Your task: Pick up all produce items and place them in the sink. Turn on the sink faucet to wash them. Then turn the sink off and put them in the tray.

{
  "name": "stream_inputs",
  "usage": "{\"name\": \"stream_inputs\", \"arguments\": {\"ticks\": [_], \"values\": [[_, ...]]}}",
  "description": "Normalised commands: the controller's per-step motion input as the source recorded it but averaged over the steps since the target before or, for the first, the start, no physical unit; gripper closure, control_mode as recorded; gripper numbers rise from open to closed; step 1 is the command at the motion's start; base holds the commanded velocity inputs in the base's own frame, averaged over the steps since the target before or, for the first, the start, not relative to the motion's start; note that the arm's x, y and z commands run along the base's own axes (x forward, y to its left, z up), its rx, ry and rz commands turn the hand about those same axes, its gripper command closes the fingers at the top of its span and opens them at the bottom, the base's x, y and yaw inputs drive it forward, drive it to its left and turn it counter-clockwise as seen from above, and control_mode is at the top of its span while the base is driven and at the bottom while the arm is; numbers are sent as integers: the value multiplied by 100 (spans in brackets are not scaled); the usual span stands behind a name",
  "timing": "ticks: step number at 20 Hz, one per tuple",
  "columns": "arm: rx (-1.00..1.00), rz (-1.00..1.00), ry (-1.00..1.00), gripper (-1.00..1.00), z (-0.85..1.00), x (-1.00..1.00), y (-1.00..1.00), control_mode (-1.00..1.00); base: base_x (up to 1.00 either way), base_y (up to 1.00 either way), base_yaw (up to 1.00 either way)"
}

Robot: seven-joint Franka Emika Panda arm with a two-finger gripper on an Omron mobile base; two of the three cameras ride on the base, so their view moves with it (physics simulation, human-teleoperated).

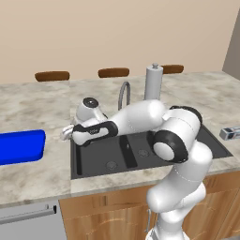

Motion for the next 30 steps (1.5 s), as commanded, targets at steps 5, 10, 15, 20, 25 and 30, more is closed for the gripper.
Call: {"name": "stream_inputs", "arguments": {"ticks": [5, 10, 15, 20, 25, 30], "values": [[-2, 7, 6, 100, 11, 0, 49, -100, 0, 0, 0], [-4, 4, 1, 100, -3, 0, 55, -100, 0, 0, 0], [-4, 0, 0, 100, 0, 0, 54, -100, 0, 0, 0], [-4, 0, 0, 100, -7, 0, 54, -100, 0, 0, 0], [-1, 0, 0, 100, -7, 0, 33, -100, 0, 0, 0], [0, 0, 0, 100, -3, 8, 21, -100, 0, 0, 0]]}}
